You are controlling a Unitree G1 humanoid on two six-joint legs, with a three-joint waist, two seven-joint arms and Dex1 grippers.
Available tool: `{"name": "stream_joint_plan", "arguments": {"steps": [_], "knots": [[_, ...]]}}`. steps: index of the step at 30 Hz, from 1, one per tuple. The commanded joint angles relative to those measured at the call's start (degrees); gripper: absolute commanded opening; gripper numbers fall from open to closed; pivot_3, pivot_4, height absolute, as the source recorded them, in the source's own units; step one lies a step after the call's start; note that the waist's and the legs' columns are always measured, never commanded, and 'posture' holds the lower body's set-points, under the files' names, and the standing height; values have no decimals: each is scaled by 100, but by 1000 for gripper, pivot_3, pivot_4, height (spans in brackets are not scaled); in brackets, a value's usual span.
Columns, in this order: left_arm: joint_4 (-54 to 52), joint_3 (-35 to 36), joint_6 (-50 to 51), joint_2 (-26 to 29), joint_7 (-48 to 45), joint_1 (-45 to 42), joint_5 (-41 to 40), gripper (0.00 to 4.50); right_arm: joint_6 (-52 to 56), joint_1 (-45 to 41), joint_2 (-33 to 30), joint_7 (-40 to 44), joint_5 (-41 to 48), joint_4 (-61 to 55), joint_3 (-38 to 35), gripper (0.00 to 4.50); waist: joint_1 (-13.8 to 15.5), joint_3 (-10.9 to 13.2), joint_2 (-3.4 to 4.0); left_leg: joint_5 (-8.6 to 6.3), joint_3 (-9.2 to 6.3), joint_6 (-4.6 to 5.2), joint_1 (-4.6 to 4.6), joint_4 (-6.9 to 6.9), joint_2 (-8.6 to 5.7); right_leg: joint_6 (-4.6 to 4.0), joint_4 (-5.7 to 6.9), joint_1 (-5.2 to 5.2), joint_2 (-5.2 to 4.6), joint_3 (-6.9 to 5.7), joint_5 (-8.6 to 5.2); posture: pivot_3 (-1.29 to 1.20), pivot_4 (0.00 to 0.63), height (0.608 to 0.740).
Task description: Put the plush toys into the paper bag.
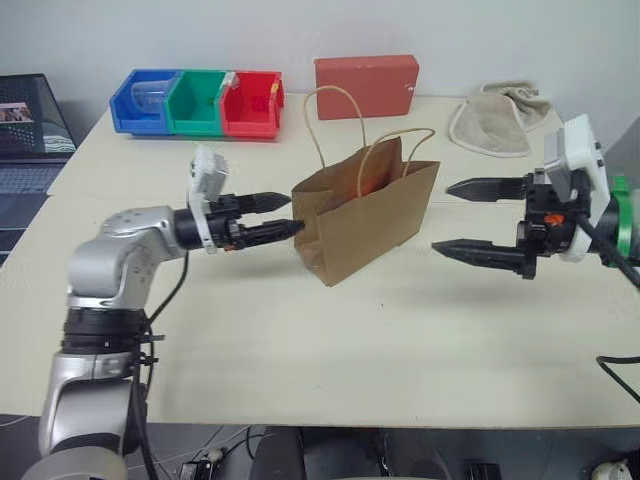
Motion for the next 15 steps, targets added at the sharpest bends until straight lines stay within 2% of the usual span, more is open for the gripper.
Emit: {"name": "stream_joint_plan", "arguments": {"steps": [1, 6, 15], "knots": [[-282, 17, -148, 3, 4, 80, 12, 3686, -43, -145, -2, -146, 230, -291, -42, 4500, -6, 0, 0, 0, 1, 0, 0, -1, 0, 0, 0, 0, 0, 0, 0, 0, 150, 740], [-510, 121, 0, -63, 57, 95, -198, 3686, -62, -82, -103, -182, 289, -286, -40, 4500, -6, 0, 0, 0, 0, 1, 2, -4, 2, 0, 0, -1, 0, 0, 0, 0, 150, 740], [-1057, -102, -58, -385, 512, 441, -73, 3686, -119, -129, -76, -322, 368, -295, 101, 4500, -4, -1, -1, 0, 0, 1, 2, -3, 1, 0, 0, 0, 0, 0, 0, 0, 150, 740]]}}
